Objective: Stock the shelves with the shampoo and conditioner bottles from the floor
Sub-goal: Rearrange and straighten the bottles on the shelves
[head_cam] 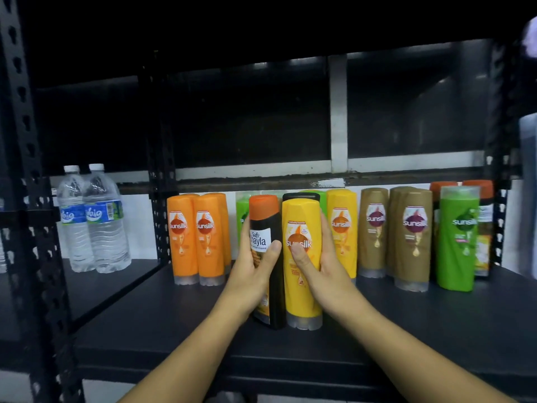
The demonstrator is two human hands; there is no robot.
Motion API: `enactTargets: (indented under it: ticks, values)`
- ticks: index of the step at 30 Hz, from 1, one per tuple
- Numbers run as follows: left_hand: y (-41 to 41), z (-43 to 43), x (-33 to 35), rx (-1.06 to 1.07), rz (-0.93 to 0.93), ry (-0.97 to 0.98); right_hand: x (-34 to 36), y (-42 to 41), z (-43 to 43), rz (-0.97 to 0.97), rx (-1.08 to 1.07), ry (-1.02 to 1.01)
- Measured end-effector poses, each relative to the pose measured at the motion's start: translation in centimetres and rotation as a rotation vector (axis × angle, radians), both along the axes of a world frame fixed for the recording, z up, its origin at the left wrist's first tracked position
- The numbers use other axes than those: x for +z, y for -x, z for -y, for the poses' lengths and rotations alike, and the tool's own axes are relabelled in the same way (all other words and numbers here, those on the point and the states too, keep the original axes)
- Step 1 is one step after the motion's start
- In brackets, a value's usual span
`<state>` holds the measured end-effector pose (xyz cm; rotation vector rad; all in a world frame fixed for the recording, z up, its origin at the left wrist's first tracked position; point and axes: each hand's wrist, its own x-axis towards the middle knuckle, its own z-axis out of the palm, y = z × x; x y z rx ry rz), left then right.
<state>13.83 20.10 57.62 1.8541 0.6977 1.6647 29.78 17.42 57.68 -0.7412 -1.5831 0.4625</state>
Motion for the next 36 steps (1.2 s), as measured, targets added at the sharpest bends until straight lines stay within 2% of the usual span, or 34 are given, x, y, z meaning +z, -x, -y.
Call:
enactTargets:
  ticks: [10,20,36]
  values:
    - [-10.1,3.3,-0.2,-0.145,0.045,0.015,-0.2,-9.1,5.2,-0.008,-0.154,-0.009]
    - [-18.9,3.8,-0.4,-0.183,0.006,-0.016,-0.4,-17.3,6.9,-0.013,-0.298,-0.031]
    - [-18.7,1.2,0.1,-0.14,-0.077,0.011,-1.0,-17.8,3.8,-0.029,-0.274,0.046]
